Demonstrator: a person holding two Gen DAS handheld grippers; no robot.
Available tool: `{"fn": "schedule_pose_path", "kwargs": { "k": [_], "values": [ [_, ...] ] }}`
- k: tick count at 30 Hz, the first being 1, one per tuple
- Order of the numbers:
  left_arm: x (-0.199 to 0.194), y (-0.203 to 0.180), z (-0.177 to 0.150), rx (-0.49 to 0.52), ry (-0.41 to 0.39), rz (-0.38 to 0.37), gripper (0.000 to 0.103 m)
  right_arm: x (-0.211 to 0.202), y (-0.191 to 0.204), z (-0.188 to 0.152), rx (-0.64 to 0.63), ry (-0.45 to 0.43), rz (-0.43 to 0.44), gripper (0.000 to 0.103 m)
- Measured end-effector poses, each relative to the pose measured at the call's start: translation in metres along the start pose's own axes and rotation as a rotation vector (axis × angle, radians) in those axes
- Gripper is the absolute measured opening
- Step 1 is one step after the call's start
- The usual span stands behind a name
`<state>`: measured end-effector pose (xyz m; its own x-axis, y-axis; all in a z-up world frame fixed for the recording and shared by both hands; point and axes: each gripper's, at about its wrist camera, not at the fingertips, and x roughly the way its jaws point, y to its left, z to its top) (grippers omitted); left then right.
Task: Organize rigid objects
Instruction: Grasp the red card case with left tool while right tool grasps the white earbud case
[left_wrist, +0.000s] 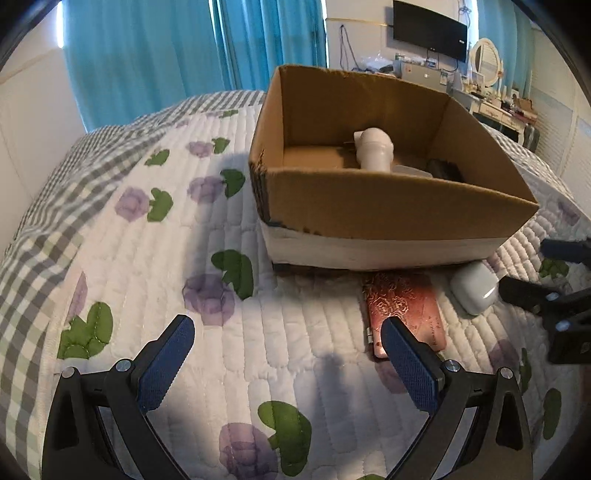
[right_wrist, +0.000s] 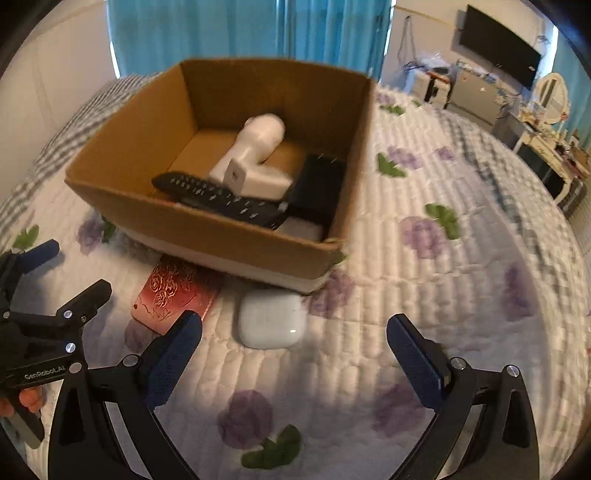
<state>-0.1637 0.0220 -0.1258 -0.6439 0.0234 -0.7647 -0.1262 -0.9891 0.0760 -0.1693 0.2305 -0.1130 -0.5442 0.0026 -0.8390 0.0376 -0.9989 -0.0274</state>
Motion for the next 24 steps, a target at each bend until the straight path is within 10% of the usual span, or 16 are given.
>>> {"fn": "schedule_pose_path", "kwargs": {
  "k": [14, 24],
  "values": [
    [0.007, -0.006, -0.004, 0.023, 0.042, 0.022, 0.103, 0.047, 0.006, -0.005, 0.003, 0.104, 0.039, 0.050],
    [-0.004, -0.031, 0.006, 0.042, 0.074, -0.024, 0.103, -0.007, -0.009, -0.019, 0.048, -0.010, -0.008, 0.050]
  ]
}}
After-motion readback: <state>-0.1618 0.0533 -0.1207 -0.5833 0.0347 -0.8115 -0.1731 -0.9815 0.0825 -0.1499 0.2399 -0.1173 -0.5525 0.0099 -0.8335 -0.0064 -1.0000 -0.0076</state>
